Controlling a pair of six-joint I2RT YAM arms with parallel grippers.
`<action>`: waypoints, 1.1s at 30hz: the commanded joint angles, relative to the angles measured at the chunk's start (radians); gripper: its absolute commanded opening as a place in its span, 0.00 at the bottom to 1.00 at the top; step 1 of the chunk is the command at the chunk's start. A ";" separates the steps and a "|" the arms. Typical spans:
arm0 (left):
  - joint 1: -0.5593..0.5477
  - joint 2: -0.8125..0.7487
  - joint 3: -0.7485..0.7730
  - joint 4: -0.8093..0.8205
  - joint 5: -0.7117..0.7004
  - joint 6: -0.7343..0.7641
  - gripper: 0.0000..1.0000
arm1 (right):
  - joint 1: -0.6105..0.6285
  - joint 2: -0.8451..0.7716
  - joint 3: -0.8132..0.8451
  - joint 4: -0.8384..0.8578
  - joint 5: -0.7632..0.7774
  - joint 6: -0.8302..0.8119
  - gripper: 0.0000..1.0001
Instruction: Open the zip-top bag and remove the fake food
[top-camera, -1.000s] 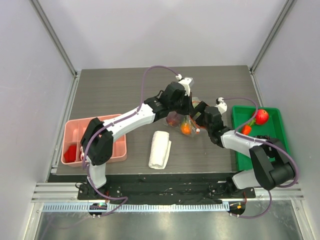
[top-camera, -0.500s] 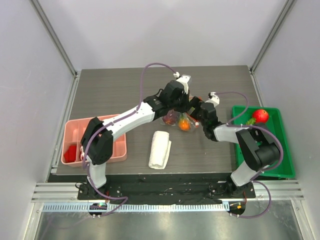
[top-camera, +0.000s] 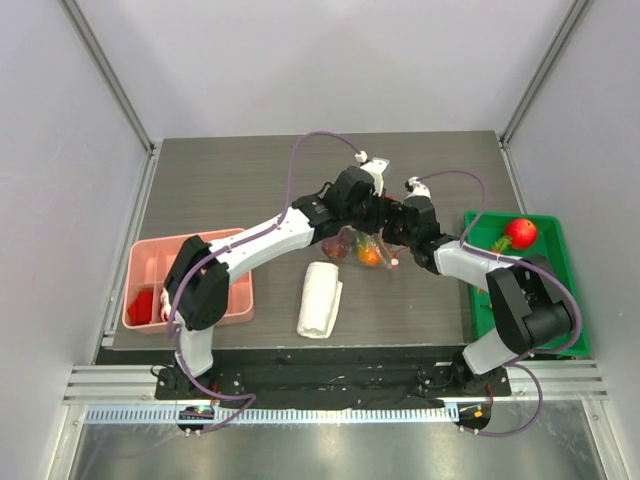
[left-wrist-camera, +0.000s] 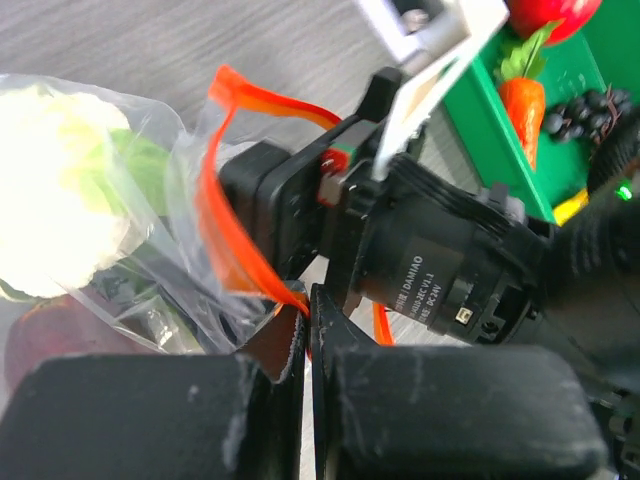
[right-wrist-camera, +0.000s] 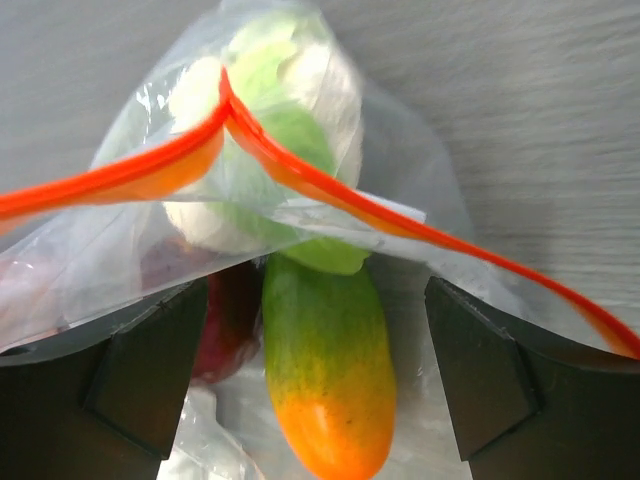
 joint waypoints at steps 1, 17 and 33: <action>-0.002 -0.010 0.017 0.023 0.001 0.013 0.00 | 0.022 0.006 0.011 -0.020 -0.199 -0.079 0.93; 0.004 -0.022 -0.036 0.027 -0.011 0.007 0.00 | 0.054 0.052 -0.055 -0.064 -0.195 -0.039 0.75; 0.058 -0.001 -0.044 0.049 0.007 0.019 0.00 | 0.076 -0.098 0.098 -0.365 0.129 -0.035 0.29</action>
